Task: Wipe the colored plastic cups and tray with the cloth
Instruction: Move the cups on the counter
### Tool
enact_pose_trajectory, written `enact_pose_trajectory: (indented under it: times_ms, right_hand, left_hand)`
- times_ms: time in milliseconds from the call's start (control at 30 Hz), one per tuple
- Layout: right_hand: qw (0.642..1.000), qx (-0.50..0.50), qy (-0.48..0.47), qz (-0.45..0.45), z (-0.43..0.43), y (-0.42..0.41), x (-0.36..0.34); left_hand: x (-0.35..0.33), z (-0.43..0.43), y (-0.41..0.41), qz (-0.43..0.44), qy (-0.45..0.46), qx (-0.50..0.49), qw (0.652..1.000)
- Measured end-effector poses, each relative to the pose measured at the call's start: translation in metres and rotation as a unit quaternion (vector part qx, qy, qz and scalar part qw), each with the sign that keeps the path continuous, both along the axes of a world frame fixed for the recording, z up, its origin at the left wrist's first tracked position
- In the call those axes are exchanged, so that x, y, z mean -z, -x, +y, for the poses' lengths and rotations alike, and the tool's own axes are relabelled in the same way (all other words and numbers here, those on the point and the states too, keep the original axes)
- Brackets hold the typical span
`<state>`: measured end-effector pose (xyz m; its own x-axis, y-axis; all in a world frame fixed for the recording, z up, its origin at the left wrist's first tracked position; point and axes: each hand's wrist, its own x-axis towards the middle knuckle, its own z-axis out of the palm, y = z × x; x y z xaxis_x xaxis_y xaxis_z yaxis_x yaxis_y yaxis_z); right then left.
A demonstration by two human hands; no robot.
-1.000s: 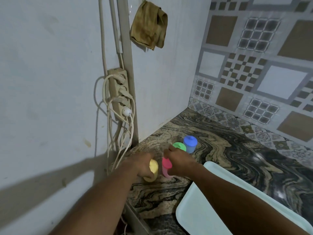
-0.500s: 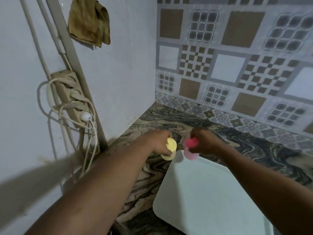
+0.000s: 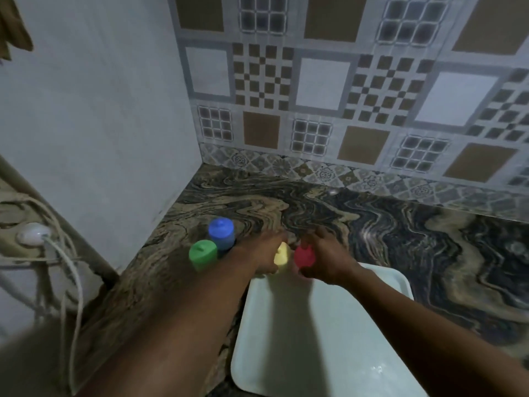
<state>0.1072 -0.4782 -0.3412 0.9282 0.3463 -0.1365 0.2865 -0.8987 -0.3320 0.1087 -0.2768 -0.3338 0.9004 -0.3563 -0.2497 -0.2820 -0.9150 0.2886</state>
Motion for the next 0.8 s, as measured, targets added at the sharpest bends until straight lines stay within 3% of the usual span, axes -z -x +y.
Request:
enact_pose_trajectory:
  times_ms: [133, 233, 367, 467, 667, 800]
  right_hand:
    - [1.000, -0.005, -0.015, 0.019, -0.002, -0.006, -0.005]
    - [0.999, 0.023, -0.044, -0.022, 0.004, -0.022, -0.018]
    - [0.997, 0.015, -0.053, -0.060, 0.040, -0.048, -0.039]
    - [0.998, -0.020, -0.056, -0.013, 0.084, -0.058, -0.040]
    - [0.993, -0.113, -0.017, 0.020, 0.162, -0.058, -0.004]
    - [0.990, -0.137, -0.005, 0.024, 0.184, -0.053, 0.018]
  left_hand:
    - [-0.005, 0.005, -0.003, 0.005, -0.005, 0.021, 1.000]
    - [-0.014, 0.018, -0.005, -0.009, 0.016, 0.010, 1.000]
    - [-0.035, 0.054, -0.004, -0.090, 0.007, -0.042, 0.995]
    - [-0.037, 0.095, 0.005, -0.149, 0.029, -0.091, 0.984]
    - [-0.006, 0.157, 0.029, -0.003, 0.009, -0.162, 0.987]
    - [0.019, 0.165, 0.034, 0.005, -0.003, -0.185, 0.983]
